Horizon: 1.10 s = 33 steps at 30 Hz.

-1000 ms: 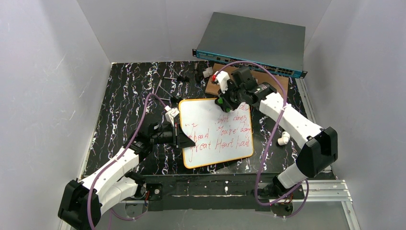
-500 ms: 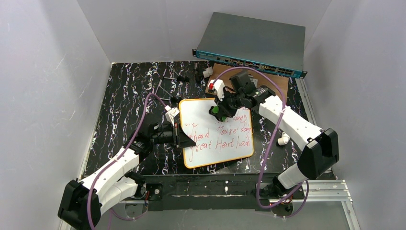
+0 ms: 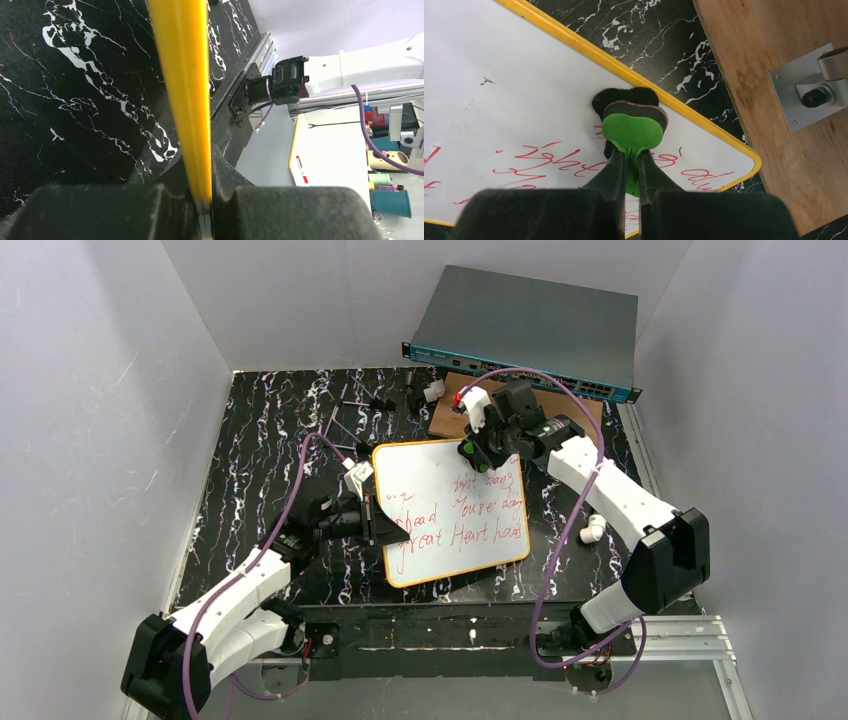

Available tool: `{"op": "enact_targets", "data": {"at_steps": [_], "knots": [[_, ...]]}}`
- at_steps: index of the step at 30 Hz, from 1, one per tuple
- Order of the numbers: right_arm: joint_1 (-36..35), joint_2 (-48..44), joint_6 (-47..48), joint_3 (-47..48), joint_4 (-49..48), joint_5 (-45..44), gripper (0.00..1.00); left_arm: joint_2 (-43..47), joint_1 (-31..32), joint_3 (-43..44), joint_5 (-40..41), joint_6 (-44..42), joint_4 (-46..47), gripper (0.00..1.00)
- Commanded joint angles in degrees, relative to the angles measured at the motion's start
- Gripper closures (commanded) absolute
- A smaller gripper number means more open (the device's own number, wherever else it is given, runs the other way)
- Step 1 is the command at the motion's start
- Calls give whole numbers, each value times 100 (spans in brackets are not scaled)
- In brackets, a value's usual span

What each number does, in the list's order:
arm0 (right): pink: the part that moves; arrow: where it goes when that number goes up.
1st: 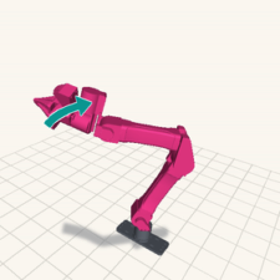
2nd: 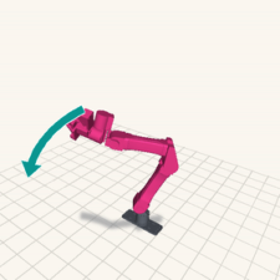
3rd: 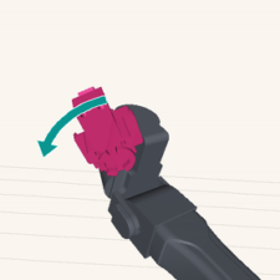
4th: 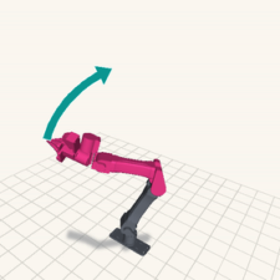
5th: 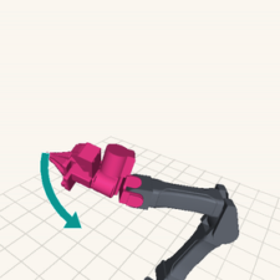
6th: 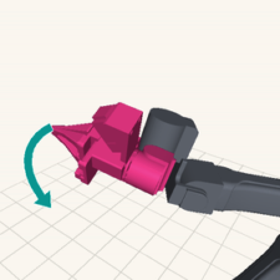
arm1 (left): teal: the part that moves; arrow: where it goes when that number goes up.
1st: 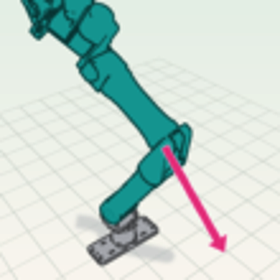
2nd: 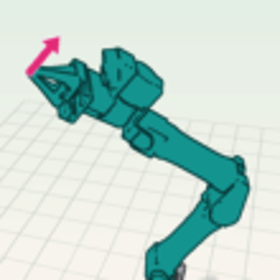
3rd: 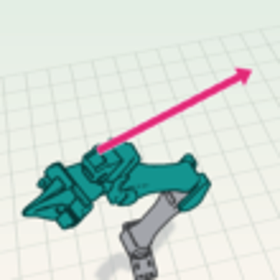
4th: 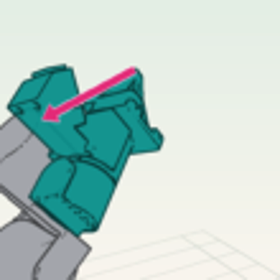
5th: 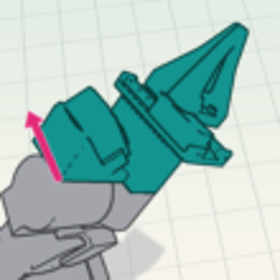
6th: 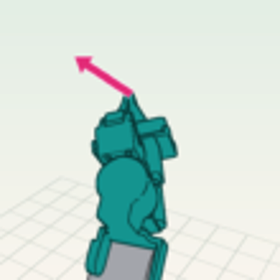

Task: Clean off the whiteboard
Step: Erase the whiteboard at the center of the board.

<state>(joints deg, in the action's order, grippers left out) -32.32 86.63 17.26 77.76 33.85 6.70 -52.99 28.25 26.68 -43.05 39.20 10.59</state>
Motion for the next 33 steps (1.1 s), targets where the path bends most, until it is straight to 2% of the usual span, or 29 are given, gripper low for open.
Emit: {"op": "enact_targets", "data": {"at_steps": [1,5,11,13,16,18,24,26,27,33], "knots": [[6,12,42,-194,-267,-34,99,174,75,196,-839,-177,1310,100],[-110,-52,245,-238,22,1141,99,173,75,206,-800,-188,1297,100],[-284,-65,235,-77,205,2001,99,156,75,209,-797,-145,1345,100],[-284,-46,154,13,180,1637,99,170,75,198,-793,-141,1335,100],[-200,24,-146,70,-189,405,99,185,75,180,-795,-162,1279,100],[-16,167,-307,234,-252,-98,99,176,75,169,-815,-165,1259,100],[50,384,-256,398,-312,-874,99,211,75,204,-820,-208,1169,100],[50,390,-222,364,-316,-868,99,218,75,201,-820,-207,1166,100],[50,384,-192,340,-295,-754,99,219,75,198,-819,-203,1166,100],[-150,276,39,57,77,1336,99,211,77,197,-806,-168,1228,100]]}}
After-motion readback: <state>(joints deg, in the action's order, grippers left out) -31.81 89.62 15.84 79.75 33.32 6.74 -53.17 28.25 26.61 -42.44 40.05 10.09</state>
